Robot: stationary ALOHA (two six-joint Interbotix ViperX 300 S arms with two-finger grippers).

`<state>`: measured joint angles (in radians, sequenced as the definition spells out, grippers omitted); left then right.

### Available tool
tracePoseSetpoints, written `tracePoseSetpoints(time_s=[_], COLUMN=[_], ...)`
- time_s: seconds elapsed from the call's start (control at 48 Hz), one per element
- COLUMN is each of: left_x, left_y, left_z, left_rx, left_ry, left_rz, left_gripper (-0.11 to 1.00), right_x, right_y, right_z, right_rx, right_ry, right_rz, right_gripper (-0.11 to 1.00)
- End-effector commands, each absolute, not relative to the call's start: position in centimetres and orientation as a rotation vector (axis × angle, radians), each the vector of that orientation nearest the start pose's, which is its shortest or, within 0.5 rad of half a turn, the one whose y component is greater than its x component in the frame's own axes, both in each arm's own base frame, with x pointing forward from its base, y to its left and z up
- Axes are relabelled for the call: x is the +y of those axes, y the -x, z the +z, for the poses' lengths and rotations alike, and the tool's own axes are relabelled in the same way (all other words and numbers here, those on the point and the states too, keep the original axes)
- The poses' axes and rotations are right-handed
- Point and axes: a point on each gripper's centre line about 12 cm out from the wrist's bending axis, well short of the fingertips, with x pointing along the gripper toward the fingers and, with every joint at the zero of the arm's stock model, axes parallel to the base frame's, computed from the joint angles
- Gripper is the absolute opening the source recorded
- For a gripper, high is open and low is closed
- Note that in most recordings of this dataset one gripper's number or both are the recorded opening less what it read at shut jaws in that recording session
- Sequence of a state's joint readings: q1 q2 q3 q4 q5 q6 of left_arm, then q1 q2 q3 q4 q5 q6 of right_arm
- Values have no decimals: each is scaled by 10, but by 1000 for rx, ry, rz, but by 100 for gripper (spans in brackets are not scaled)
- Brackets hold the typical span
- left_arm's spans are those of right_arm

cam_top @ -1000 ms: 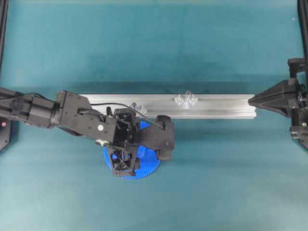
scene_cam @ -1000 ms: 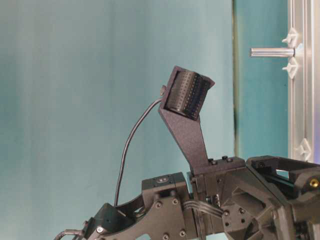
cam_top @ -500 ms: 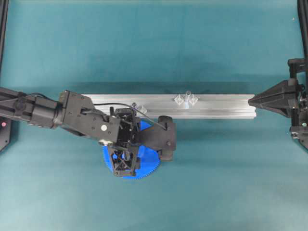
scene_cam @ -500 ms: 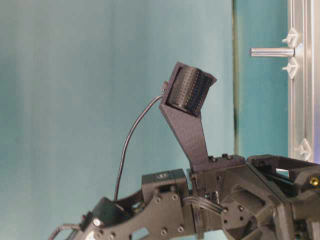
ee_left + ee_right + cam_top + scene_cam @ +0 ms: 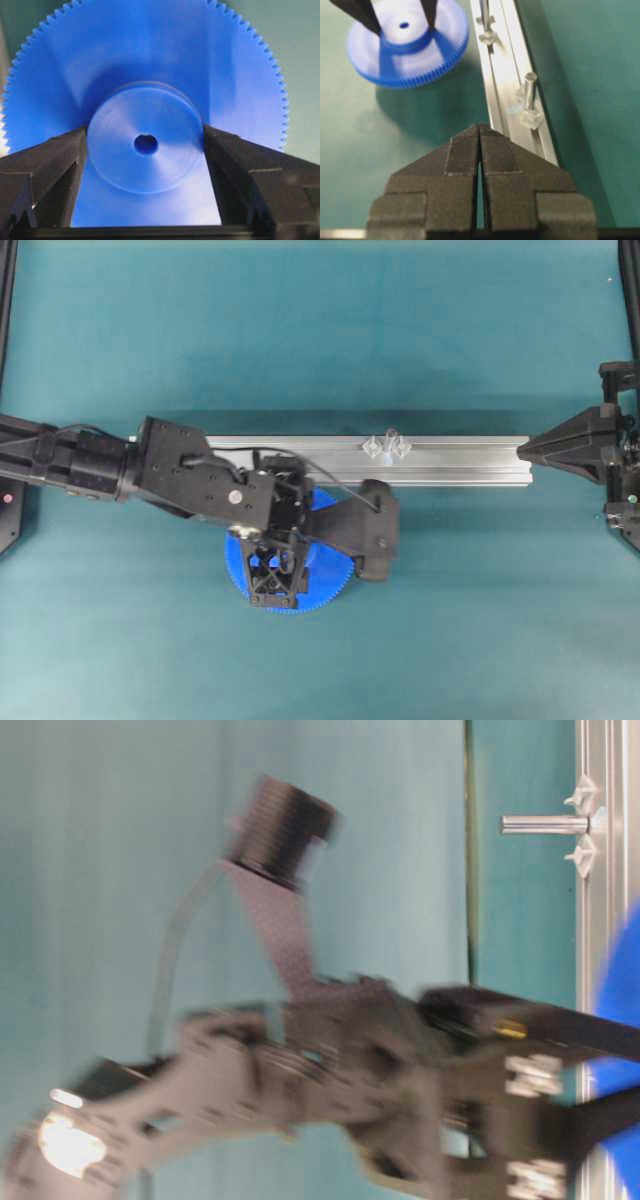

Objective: Insert the large gear onto the shaft.
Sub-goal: 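Lift the blue gear and carry it toward the right shaft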

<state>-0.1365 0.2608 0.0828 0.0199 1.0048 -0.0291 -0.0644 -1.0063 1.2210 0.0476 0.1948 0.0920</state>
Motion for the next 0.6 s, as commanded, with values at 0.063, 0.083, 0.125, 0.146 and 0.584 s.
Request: tracePoseSetpoints(time_s=[0.063,0.083,0.125,0.146,0.584], left_x=[-52,-52,-49,-48,-6], left_y=[-448,-449,-452,-452,-459], left_z=[244,248,255,258,302], left_rx=[1237,1228,1208,1198,1090], left_ry=[-115,-117,-120,-123,-149], left_rz=[-109,-112,-112,-111,-77], left_gripper=[76,76,76,76,76], right_x=[-11,-11,-11,-11,-11], right_y=[-181,-181,-180,-180,-178], right_z=[231,231,231,231,235], right_rx=[387,386,386,387,370], right_ry=[-161,-159,-159,-159,-160], right_rz=[-85,-87,-87,-87,-86], right_gripper=[1,1,1,1,1])
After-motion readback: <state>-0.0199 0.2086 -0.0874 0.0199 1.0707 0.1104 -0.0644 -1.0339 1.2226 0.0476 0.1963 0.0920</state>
